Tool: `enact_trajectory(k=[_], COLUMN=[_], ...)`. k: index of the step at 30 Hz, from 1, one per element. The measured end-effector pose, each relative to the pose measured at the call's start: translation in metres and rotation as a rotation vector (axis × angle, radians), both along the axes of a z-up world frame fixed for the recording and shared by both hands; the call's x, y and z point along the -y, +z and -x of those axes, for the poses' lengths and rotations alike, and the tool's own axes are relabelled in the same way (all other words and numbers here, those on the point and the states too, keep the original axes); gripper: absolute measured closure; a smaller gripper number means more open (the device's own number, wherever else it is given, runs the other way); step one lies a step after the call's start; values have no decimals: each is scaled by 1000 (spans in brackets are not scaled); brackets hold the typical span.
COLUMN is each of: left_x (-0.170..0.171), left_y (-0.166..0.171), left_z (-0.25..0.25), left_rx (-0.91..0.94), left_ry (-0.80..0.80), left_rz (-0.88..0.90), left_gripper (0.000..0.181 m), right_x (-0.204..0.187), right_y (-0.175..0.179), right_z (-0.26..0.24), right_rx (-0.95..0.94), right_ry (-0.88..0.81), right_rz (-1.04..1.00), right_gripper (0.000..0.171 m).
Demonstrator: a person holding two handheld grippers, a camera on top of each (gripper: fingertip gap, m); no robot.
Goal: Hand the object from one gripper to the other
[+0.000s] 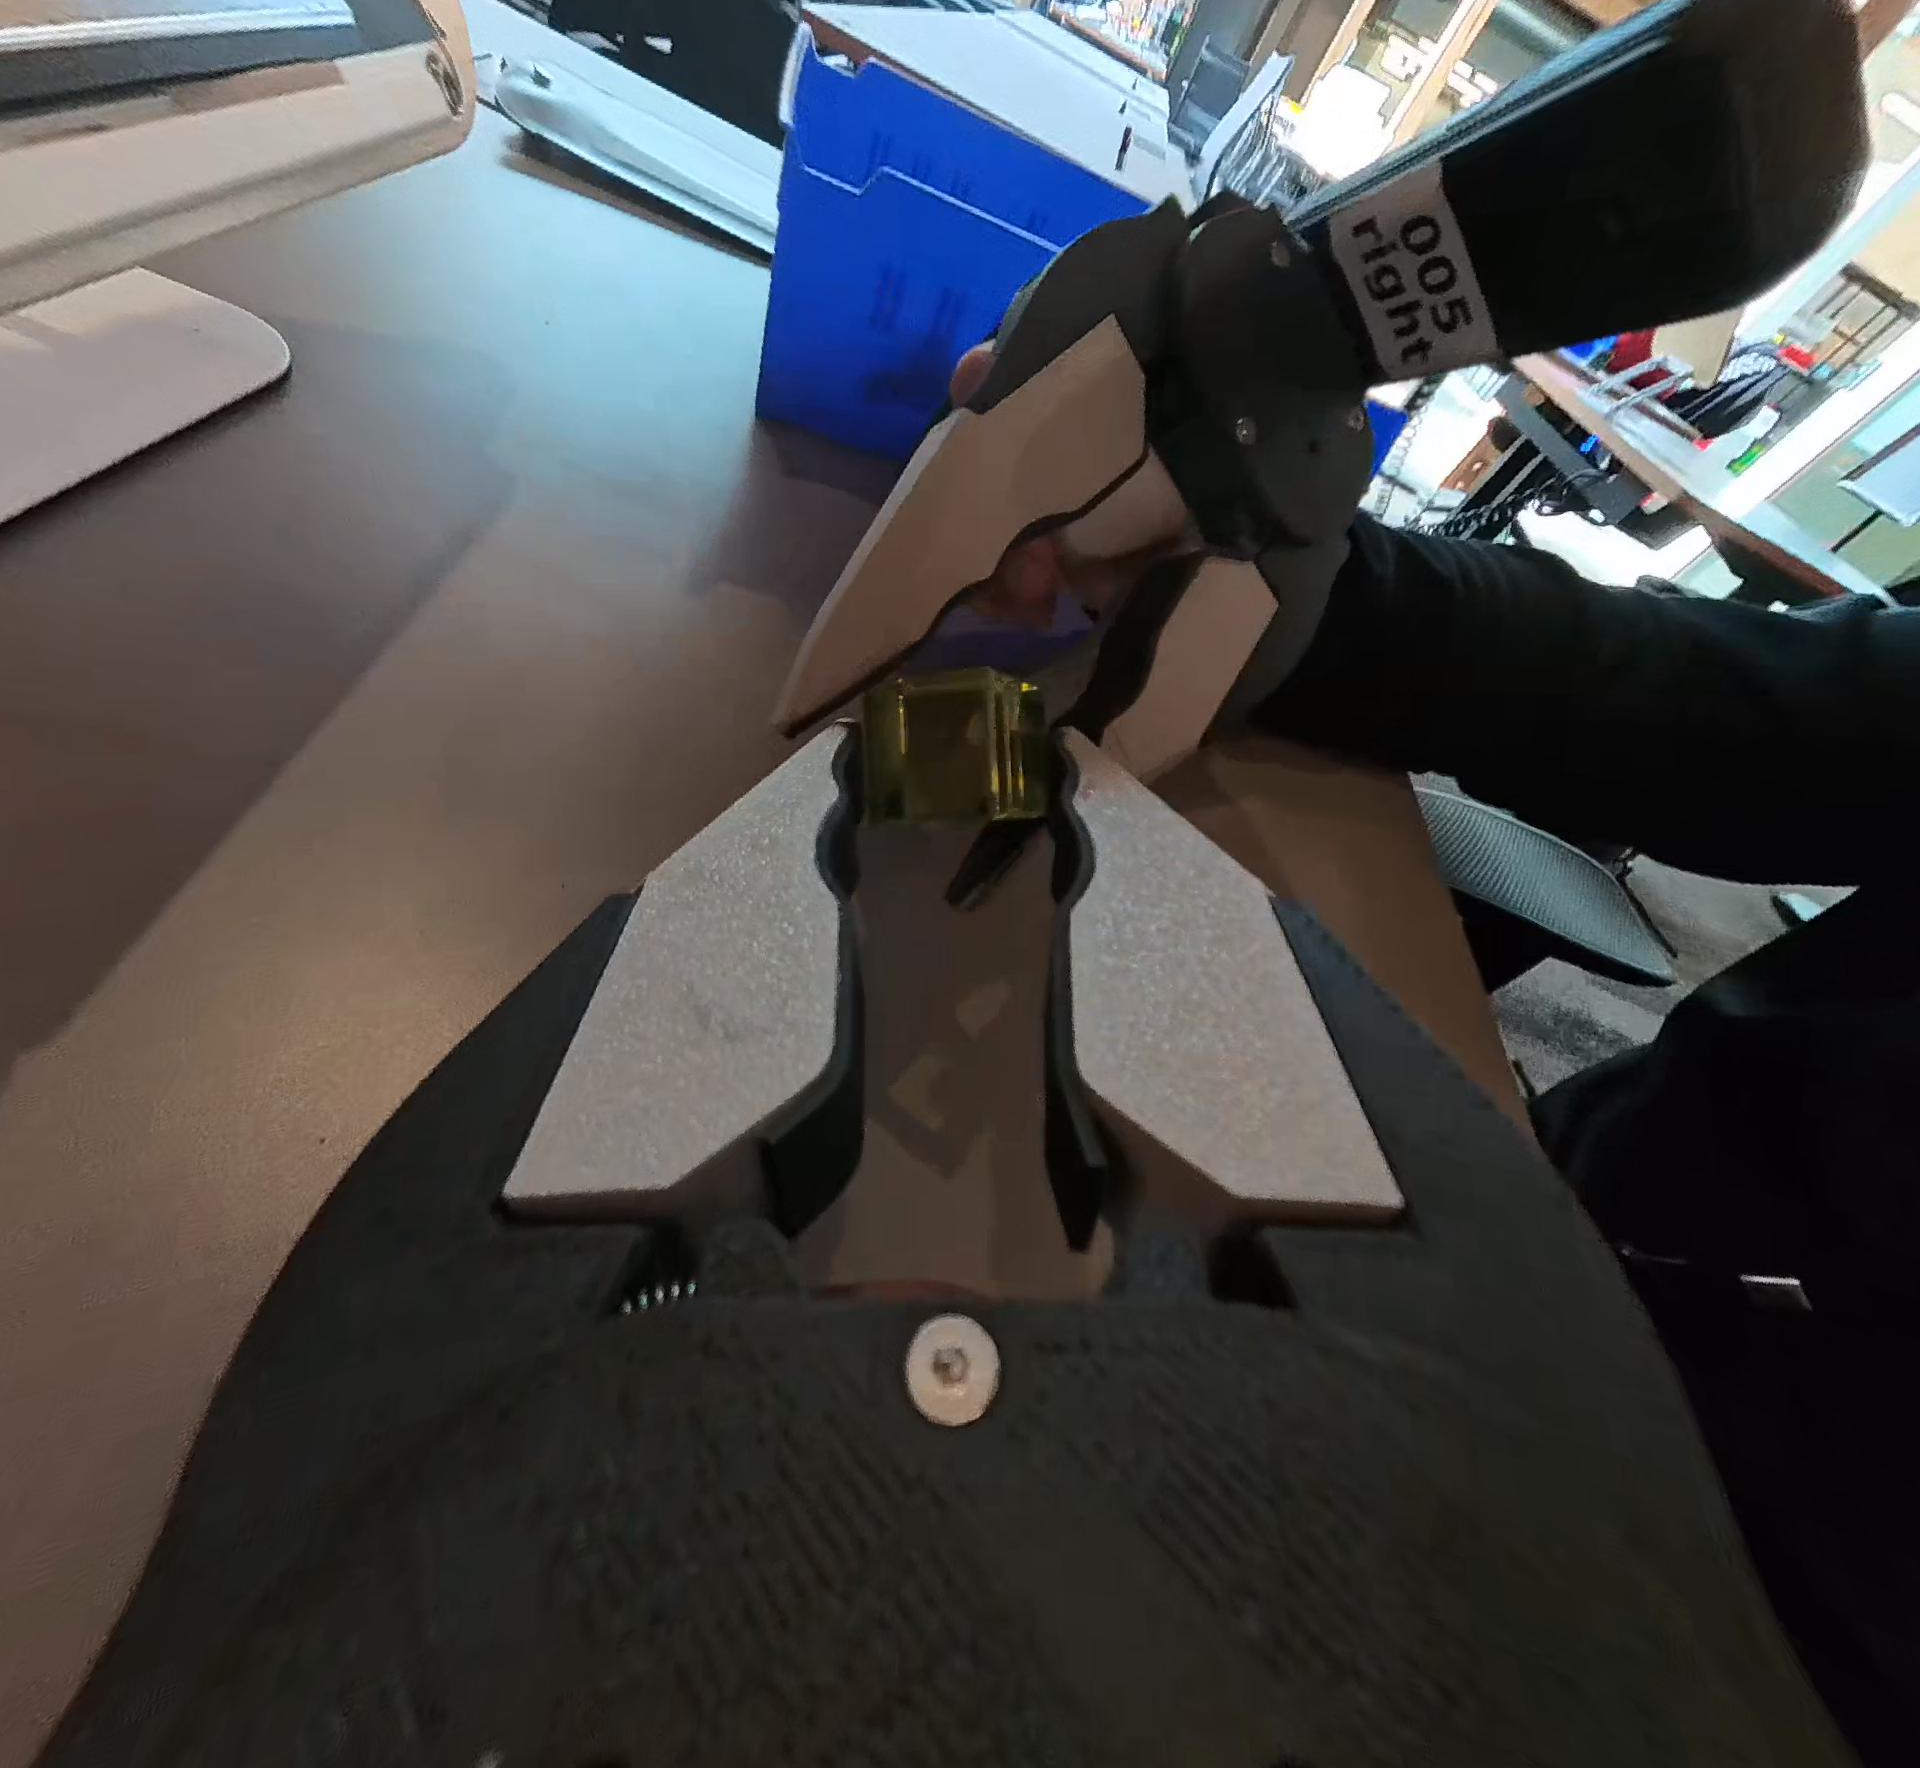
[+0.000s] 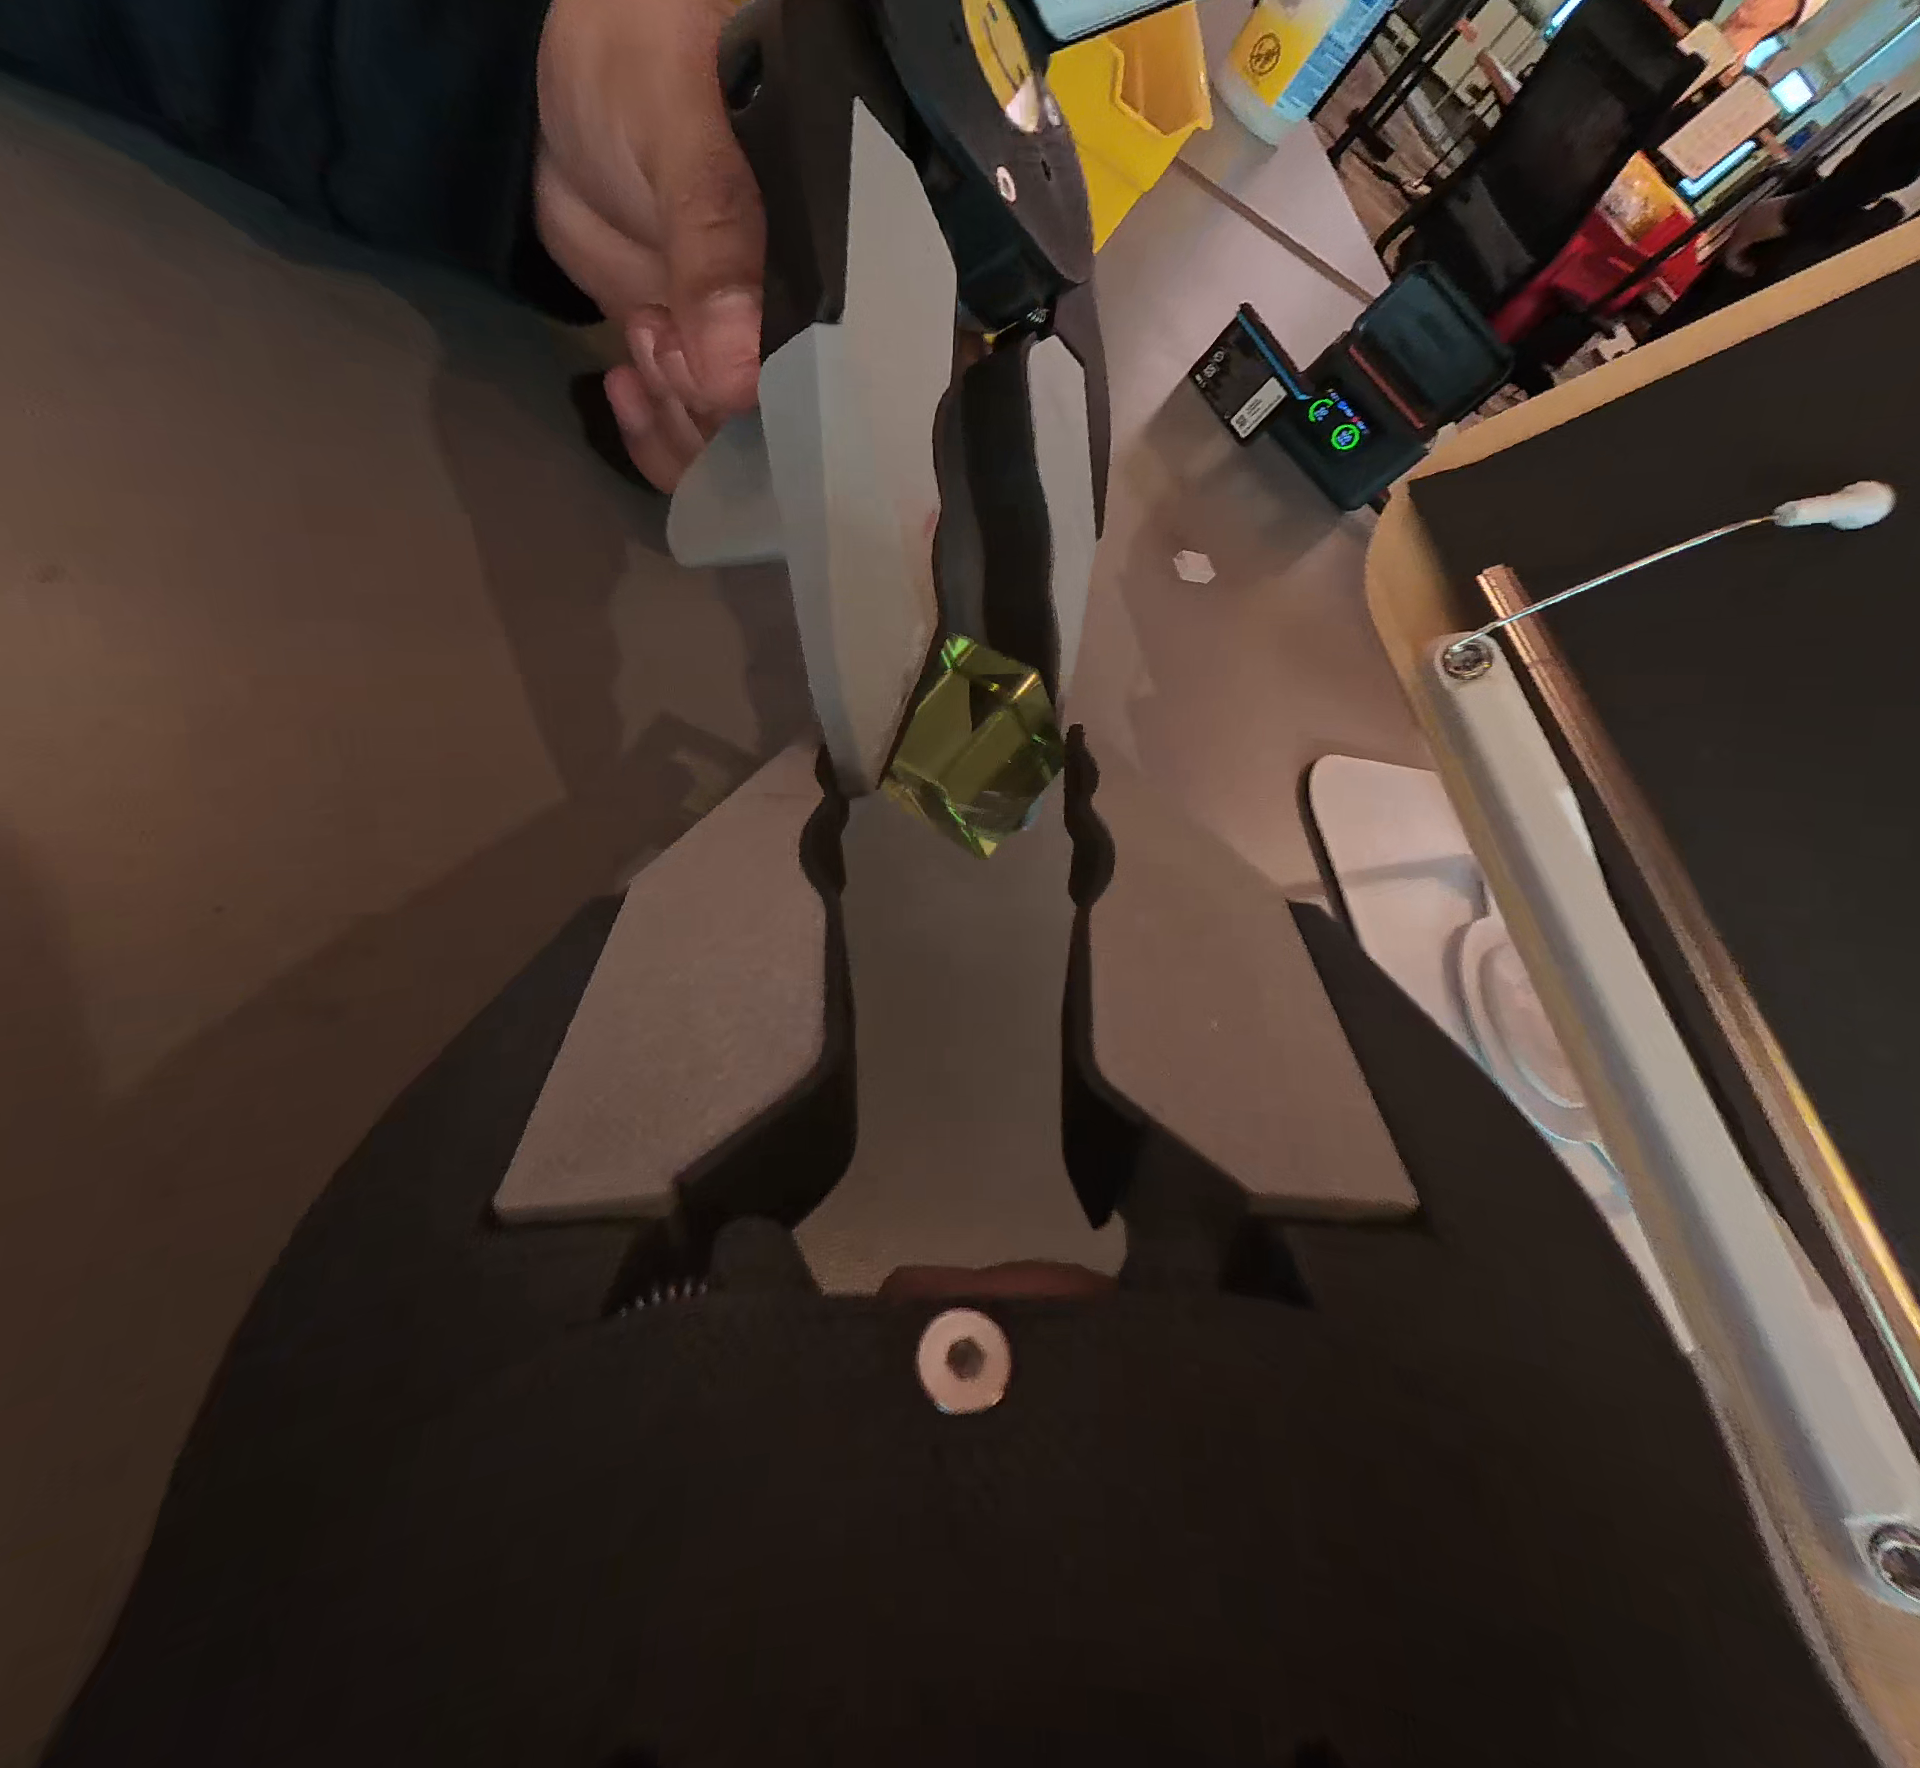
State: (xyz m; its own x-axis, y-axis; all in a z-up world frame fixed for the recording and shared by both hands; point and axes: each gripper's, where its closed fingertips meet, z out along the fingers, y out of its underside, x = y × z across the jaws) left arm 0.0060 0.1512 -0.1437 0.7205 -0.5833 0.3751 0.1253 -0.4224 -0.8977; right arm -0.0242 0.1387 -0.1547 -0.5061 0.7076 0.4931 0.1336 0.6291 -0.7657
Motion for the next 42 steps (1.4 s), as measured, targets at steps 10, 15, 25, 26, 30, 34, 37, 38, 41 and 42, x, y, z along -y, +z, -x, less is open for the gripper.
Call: enact_trajectory(k=[10, 15, 25, 26, 30, 34, 37, 38, 41, 42], left_x=[-12, -12, -16, -15, -14, -14, -14, -14, -14, -14], left_y=[7, 7, -4, -5, -7, -8, -9, -10, -12, -12], left_z=[24, 25, 22, 20, 16, 14, 14, 14, 12, 12], left_rx=[-54, -78, -173, -185, -228, -243, -247, -249, -257, -258], left_ry=[145, 152, 169, 162, 155, 147, 145, 143, 135, 133], left_rz=[-82, -91, -58, -59, -71, -72, -67, -64, -56, -56], left_gripper=[142, 143, 150, 150, 150, 150, 151, 151, 151, 151], right_x=[-47, -70, -170, -191, -263, -272, -251, -233, -160, -140], right_y=[18, 69, 129, 124, 93, 86, 108, 113, 114, 108], right_z=[9, -13, -136, -149, -198, -203, -171, -152, -87, -70], right_rx=[-65, -158, 24, 74, 290, 389, 296, 258, 178, 169], right_ry=[-303, -548, -965, -1034, -1265, -1300, -1233, -1167, -896, -830], right_rz=[-100, 10, -47, -69, -136, -167, -187, -159, -27, -8], right_gripper=[133, 133, 133, 133, 130, 126, 128, 129, 135, 138])
